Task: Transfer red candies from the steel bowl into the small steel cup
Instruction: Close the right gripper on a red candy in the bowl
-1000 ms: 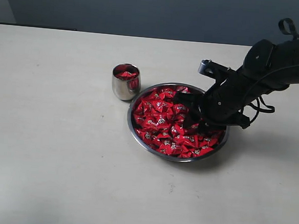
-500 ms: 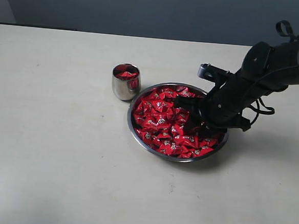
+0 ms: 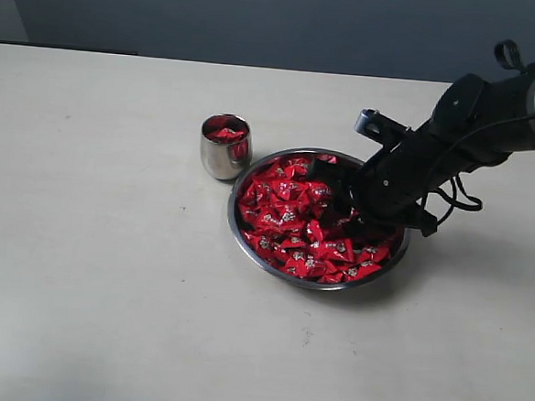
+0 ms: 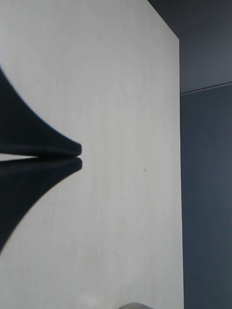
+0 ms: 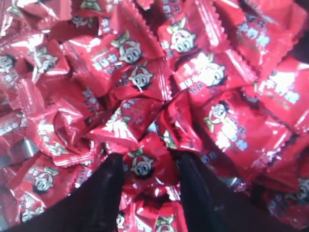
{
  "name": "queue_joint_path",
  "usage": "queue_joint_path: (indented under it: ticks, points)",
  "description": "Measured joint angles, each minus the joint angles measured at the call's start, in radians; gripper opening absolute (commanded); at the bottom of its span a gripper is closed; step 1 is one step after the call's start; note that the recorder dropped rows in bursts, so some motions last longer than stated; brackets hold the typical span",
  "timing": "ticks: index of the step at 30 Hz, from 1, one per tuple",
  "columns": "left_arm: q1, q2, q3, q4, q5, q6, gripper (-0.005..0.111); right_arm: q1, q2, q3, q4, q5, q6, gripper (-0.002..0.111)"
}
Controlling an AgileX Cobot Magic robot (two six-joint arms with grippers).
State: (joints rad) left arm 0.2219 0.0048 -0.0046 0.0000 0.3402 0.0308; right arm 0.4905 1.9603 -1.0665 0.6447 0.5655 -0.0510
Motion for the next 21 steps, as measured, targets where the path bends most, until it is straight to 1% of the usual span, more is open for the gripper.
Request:
queue_joint_path:
  ticks: [21]
  points:
    - [0.0, 0.0, 0.0, 0.0, 0.0, 0.0, 0.0, 0.002, 0.035, -0.094, 0.0, 0.084, -0.011, 0.04]
